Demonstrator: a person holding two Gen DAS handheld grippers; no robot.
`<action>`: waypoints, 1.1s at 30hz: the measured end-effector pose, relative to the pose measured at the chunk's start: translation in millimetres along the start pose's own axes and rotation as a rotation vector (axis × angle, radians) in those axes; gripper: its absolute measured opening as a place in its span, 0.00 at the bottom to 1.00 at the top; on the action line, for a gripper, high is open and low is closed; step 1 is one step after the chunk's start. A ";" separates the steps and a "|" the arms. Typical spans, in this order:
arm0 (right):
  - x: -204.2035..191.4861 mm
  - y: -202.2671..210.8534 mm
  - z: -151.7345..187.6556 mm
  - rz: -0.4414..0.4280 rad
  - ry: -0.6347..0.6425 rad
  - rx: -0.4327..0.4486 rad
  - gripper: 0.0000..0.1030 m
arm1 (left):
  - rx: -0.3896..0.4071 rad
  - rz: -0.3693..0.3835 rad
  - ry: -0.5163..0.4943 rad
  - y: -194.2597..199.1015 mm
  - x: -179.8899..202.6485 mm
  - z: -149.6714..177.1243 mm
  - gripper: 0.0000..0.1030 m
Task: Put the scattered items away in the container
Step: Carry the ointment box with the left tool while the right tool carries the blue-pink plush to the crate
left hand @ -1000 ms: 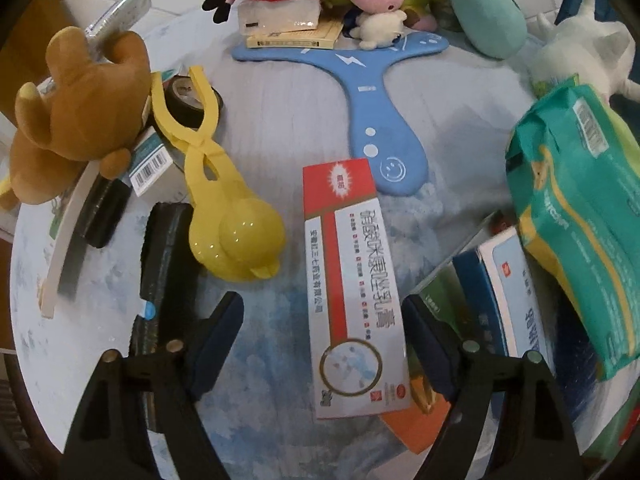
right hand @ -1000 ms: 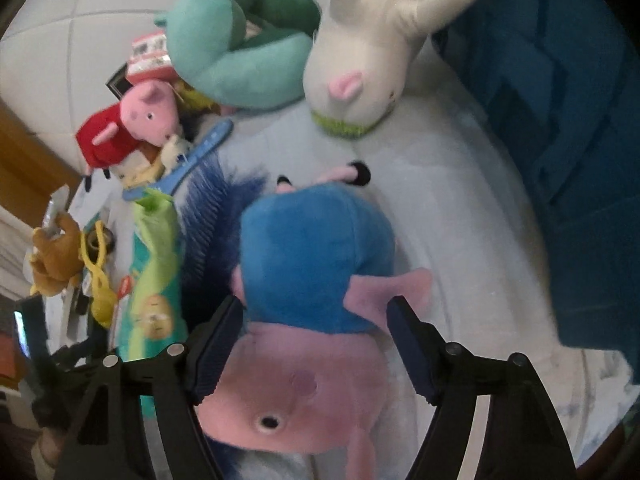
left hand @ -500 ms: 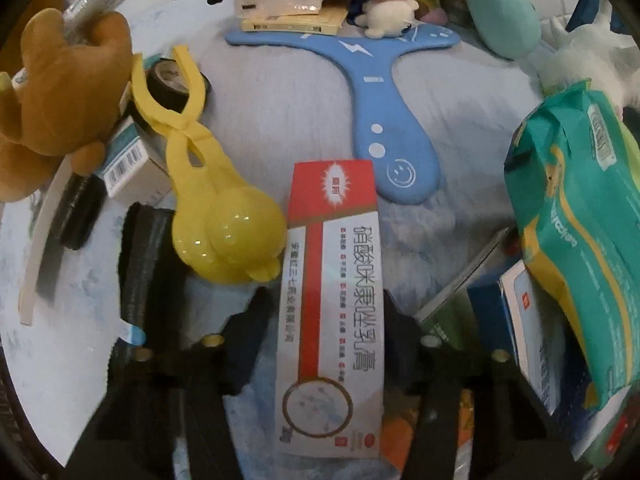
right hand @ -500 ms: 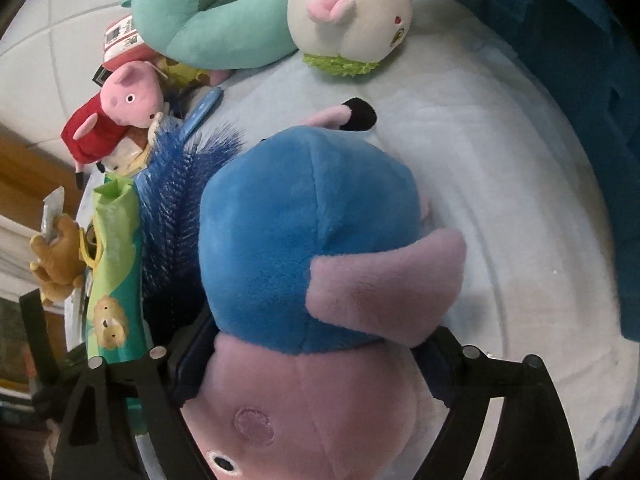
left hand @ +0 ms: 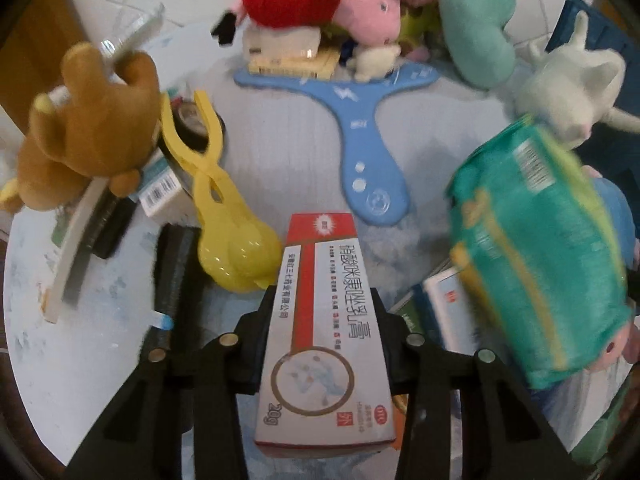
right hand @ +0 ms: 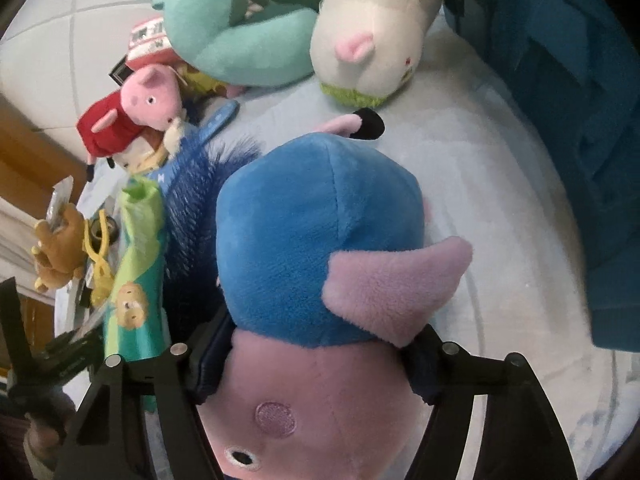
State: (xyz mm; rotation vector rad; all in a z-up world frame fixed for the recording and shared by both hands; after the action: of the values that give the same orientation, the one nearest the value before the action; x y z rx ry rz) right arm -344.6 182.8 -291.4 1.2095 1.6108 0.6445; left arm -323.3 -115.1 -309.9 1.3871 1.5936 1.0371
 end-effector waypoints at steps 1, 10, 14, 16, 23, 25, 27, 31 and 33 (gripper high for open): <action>-1.9 5.3 -1.2 0.003 0.008 0.012 0.70 | 0.015 0.003 0.001 5.2 -0.5 -2.1 0.39; -37.7 68.2 -11.8 0.020 0.112 0.146 0.70 | 0.155 0.029 0.015 69.8 0.7 -13.4 0.39; -62.9 97.1 -15.8 0.001 0.166 0.202 0.70 | 0.219 0.037 0.016 104.7 -0.9 -20.6 0.39; -75.7 110.7 -17.5 -0.009 0.193 0.228 0.70 | 0.248 0.035 0.014 119.8 -1.1 -24.6 0.39; -115.4 160.2 -27.8 -0.024 0.276 0.326 0.70 | 0.354 0.036 -0.016 177.7 5.2 -35.4 0.39; -121.4 176.8 -32.3 -0.020 0.296 0.359 0.70 | 0.385 0.045 -0.026 192.3 12.0 -41.8 0.39; -125.5 190.9 -36.6 -0.012 0.309 0.387 0.70 | 0.411 0.055 -0.039 204.7 19.7 -46.9 0.39; -126.5 225.6 -46.5 0.007 0.332 0.448 0.70 | 0.469 0.079 -0.080 230.9 44.9 -63.1 0.39; -124.2 245.7 -52.6 0.020 0.336 0.485 0.70 | 0.492 0.093 -0.108 243.5 64.0 -72.4 0.39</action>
State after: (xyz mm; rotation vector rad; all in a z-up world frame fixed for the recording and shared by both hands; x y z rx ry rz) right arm -291.8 164.6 -16.8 1.5251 2.1221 0.5006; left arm -307.8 -39.5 -59.5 1.8220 1.7884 0.6255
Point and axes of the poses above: each gripper's, at about its wrist camera, not at the fingertips, and y roughly against the way its jaws point, x to its right, z to its underside, the point moved 6 cm from there along -y, roughly the way its jaws point, and after that the axes turned 5 degrees about -z, right-handed, at the moved point
